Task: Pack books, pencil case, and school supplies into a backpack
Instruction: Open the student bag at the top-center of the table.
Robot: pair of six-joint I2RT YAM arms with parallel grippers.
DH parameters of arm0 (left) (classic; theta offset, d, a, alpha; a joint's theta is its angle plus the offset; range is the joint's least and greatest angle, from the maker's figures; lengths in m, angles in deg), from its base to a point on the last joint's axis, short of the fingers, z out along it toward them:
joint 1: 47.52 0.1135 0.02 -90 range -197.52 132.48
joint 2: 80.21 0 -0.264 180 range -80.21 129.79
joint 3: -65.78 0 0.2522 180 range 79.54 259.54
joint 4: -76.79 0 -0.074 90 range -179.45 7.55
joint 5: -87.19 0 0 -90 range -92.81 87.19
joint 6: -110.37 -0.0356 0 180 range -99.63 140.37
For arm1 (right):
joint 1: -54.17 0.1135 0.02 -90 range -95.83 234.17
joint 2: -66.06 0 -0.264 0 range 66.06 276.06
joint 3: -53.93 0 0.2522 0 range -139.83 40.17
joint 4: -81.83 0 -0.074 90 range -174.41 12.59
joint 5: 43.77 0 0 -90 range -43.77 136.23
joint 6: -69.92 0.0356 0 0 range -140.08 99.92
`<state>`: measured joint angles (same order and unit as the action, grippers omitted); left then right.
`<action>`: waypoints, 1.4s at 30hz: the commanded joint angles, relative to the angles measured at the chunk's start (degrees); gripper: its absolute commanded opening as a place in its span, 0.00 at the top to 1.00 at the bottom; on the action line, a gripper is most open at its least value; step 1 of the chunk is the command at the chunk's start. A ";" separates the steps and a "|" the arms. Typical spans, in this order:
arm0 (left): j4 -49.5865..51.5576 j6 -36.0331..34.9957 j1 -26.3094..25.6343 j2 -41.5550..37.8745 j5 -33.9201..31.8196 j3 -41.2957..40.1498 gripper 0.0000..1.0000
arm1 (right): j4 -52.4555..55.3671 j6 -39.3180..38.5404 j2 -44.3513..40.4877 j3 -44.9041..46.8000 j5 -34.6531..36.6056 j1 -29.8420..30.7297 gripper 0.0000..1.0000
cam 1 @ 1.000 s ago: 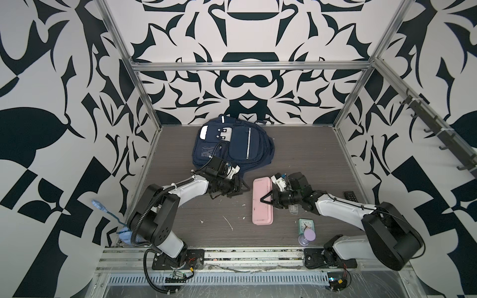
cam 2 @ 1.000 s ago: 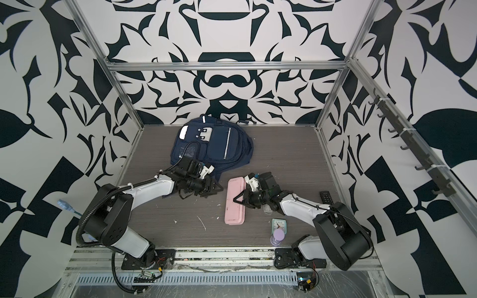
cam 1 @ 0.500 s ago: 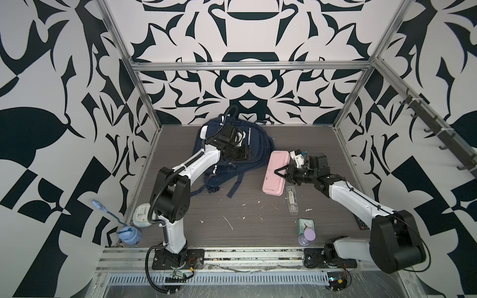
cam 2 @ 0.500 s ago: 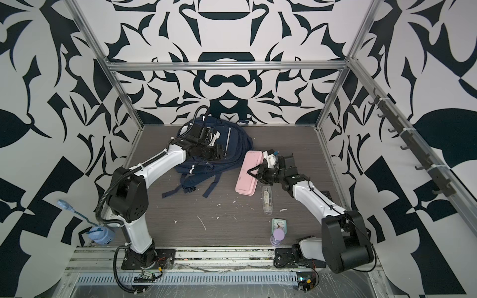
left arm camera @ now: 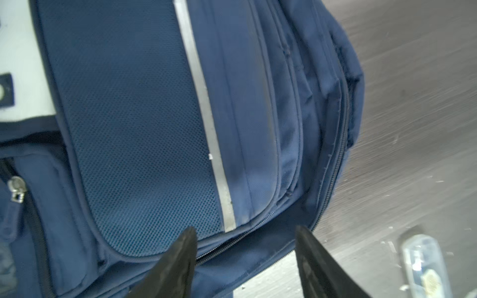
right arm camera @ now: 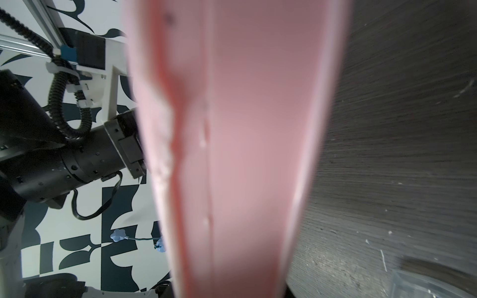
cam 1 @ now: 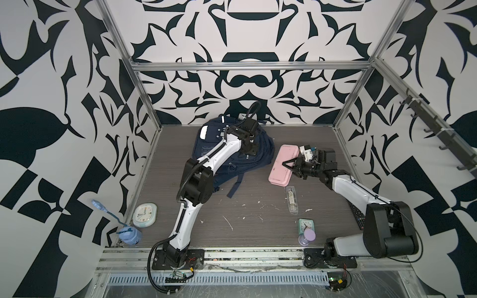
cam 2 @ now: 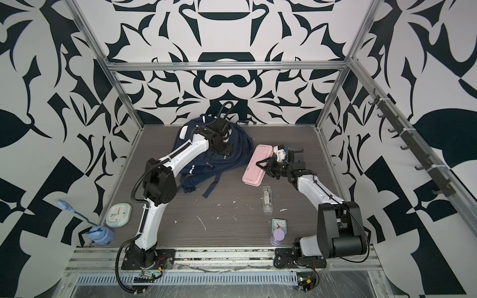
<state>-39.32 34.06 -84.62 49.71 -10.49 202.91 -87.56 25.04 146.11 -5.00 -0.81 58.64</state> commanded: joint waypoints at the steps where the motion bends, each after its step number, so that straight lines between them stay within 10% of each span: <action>1: 7.41 -4.59 -2.02 2.99 -8.71 4.85 0.35 | -4.34 1.16 -2.82 -0.32 -2.74 -0.06 0.69; 32: 7.51 -10.24 -5.61 14.80 -18.37 13.97 0.44 | -5.28 2.28 -7.80 6.17 -2.52 0.00 0.69; 42: 6.28 -11.41 -5.61 13.95 -22.89 13.38 0.77 | -5.88 2.42 -7.63 6.58 -2.57 -0.03 0.70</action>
<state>-33.59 23.44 -90.39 64.03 -30.09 216.86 -89.86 27.47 139.99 1.58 -2.13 58.64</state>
